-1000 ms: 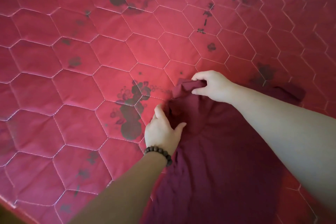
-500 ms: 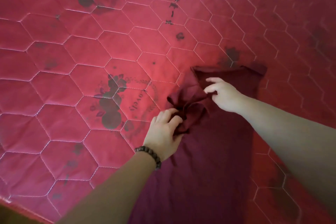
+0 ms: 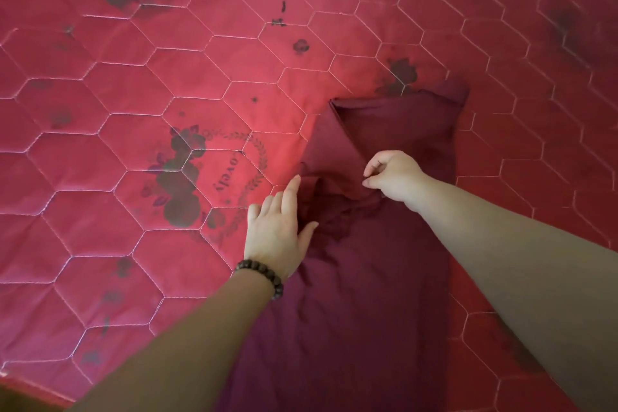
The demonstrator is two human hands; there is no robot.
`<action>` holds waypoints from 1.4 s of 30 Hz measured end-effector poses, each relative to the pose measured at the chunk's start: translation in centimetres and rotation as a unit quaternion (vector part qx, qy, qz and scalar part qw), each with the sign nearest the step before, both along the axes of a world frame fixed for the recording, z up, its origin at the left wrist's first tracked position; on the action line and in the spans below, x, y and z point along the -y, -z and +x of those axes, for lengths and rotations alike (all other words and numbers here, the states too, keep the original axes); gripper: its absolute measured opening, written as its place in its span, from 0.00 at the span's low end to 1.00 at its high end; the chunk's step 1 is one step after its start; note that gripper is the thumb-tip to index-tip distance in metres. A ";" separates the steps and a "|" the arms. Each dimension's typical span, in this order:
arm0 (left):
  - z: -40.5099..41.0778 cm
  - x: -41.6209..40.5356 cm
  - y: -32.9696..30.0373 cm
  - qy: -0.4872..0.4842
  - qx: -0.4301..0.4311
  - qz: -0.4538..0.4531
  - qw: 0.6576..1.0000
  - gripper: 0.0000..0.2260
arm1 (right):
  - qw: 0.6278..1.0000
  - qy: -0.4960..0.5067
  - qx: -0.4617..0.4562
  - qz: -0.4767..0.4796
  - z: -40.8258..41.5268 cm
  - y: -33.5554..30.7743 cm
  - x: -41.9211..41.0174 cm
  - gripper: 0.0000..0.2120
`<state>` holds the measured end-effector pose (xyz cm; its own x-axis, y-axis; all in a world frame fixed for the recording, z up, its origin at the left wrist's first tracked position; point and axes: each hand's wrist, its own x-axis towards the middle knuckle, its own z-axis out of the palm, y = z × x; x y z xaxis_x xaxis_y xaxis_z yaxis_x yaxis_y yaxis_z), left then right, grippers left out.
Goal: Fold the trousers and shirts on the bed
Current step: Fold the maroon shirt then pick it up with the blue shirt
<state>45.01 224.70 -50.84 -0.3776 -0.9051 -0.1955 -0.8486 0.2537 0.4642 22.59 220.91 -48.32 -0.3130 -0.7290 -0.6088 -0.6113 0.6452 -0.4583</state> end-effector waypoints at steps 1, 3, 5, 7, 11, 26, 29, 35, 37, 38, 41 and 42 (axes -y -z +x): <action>0.0 0.3 0.1 0.003 0.008 -0.001 1.000 0.27 | 1.000 -0.008 -0.012 -0.017 -0.2 0.1 -0.1 0.07; 0.0 0.7 0.1 0.022 0.013 -0.031 0.999 0.13 | 0.999 -0.010 -0.034 -0.040 -0.6 0.3 -0.4 0.08; 0.2 0.8 0.0 0.034 0.020 -0.066 0.997 0.03 | 0.997 -0.028 -0.058 -0.031 -0.7 0.8 -0.6 0.09; 0.6 0.9 -0.2 0.042 0.022 -0.097 0.994 0.02 | 0.994 -0.053 -0.093 -0.012 -0.2 1.0 -0.6 0.10; 0.5 1.7 -0.7 0.062 -0.045 -0.151 0.986 0.10 | 0.949 -0.113 -0.220 -0.197 1.8 0.3 -0.3 0.08; 1.2 2.0 4.6 0.278 0.054 -0.133 0.950 0.25 | 0.873 -0.377 -0.250 -0.182 1.8 7.0 1.4 0.28; 1.5 1.8 4.8 0.291 0.076 -0.137 0.944 0.26 | 0.887 -0.361 -0.258 -0.129 0.9 7.1 3.1 0.29; 2.0 1.9 4.4 0.319 0.033 -0.164 0.933 0.22 | 0.930 -0.137 -0.253 -0.228 0.6 5.2 3.7 0.27; 2.0 2.0 4.3 0.329 0.022 -0.169 0.929 0.20 | 0.948 -0.093 -0.244 -0.182 0.7 4.7 4.1 0.25; 2.0 2.0 4.3 0.329 0.018 -0.167 0.929 0.20 | 0.957 -0.091 -0.221 -0.163 0.9 4.5 4.5 0.24; 2.2 2.1 4.3 0.320 0.010 -0.157 0.934 0.21 | 0.966 -0.130 -0.155 -0.162 2.2 4.0 5.8 0.16; 2.3 2.1 4.3 0.318 0.008 -0.152 0.936 0.21 | 0.967 -0.133 -0.136 -0.167 2.6 3.9 6.4 0.14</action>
<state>47.32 222.57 -55.14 -0.8575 -0.5138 0.0253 -0.4877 0.8278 0.2774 25.18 214.54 -52.23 -0.2026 -0.9475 -0.2472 -0.8624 0.2923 -0.4134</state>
